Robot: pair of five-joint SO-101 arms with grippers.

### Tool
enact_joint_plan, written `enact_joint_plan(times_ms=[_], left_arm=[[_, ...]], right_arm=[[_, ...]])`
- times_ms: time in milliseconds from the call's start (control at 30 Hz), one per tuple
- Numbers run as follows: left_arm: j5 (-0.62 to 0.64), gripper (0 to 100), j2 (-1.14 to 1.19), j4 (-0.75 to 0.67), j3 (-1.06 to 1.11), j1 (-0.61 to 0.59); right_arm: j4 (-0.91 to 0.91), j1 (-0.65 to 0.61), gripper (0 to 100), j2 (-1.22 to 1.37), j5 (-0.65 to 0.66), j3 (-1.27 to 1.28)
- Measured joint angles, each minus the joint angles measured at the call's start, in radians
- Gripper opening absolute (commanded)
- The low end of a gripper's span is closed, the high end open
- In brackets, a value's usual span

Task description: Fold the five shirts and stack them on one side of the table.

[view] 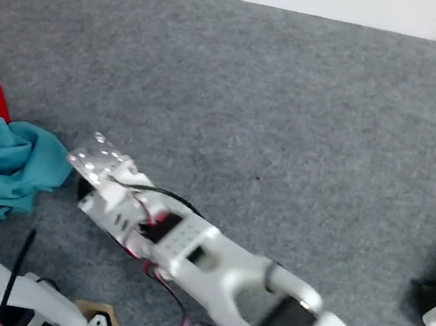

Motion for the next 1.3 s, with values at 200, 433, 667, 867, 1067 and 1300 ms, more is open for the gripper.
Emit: enact_joint_plan(times_ms=[200, 433, 667, 867, 1067, 1300], left_arm=[[0.0, 1, 0.0, -0.15, 0.103, -0.009], [0.0, 1, 0.0, -0.241, 0.167, -0.011], [0.0, 1, 0.0, -0.249, 0.181, -0.011], [0.0, 1, 0.0, -0.249, 0.193, -0.012], [0.0, 1, 0.0, -0.249, 0.218, -0.012], [0.0, 1, 0.0, -0.249, 0.218, -0.012]], right_arm=[[0.0, -0.018, 16.3, 0.236, 0.0, -0.23], [-0.002, -0.094, 16.3, 0.284, 0.0, -0.265], [-0.002, -0.106, 16.3, 0.293, 0.0, -0.265], [-0.008, -0.109, 16.3, 0.407, 0.0, -0.311], [-0.008, -0.106, 16.3, 0.491, 0.0, -0.434], [0.037, -0.052, 16.3, 0.459, 0.0, -0.445]])
